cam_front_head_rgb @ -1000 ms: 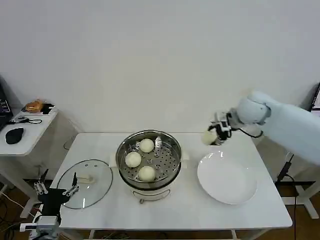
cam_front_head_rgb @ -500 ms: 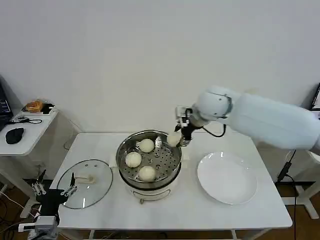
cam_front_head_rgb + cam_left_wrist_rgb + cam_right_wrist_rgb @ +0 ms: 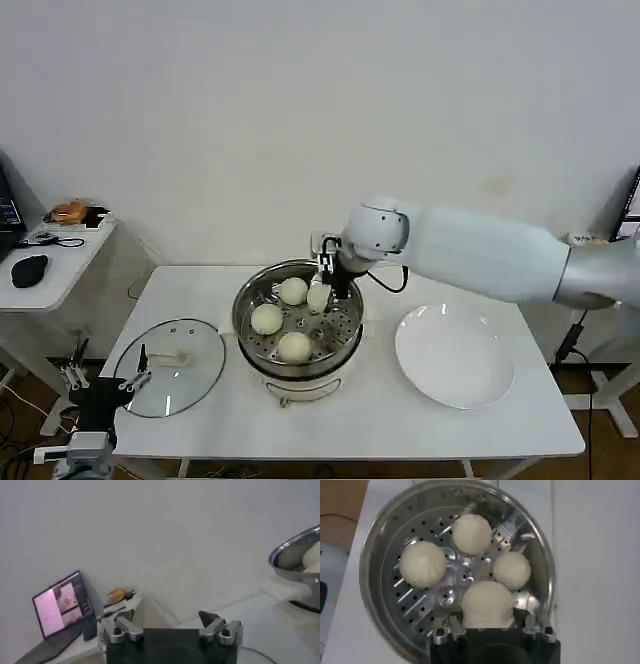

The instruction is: Take steamed baozi put them in steamer then cover it.

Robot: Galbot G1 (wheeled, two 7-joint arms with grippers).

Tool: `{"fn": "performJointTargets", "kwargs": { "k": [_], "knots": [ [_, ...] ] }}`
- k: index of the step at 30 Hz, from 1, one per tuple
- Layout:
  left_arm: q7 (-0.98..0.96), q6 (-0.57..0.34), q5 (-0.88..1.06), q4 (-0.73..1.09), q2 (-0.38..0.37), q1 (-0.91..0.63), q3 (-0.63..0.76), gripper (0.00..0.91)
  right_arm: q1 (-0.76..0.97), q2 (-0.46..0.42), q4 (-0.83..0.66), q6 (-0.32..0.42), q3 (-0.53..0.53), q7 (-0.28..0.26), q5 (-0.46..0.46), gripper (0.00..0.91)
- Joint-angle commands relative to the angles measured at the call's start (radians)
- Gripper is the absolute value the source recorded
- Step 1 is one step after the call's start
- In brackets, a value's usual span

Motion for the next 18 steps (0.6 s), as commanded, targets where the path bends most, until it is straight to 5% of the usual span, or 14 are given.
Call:
{"fn": "performJointTargets", "kwargs": {
  "k": [1, 15, 18],
  "knots": [
    [0.000, 0.000, 0.000, 0.003, -0.001, 0.000, 0.001, 0.907, -0.054, 0.038, -0.045, -0.020, -0.007, 0.009, -0.020, 0.685],
    [0.000, -0.001, -0.004, -0.002, 0.001, 0.004, -0.008, 0.907, -0.084, 0.055, -0.075, -0.019, 0.006, 0.006, -0.082, 0.695],
    [0.000, -0.001, -0.005, 0.001, 0.001, 0.004, -0.011, 0.907, -0.085, 0.053, -0.073, -0.019, 0.010, 0.007, -0.081, 0.907]
  ]
}}
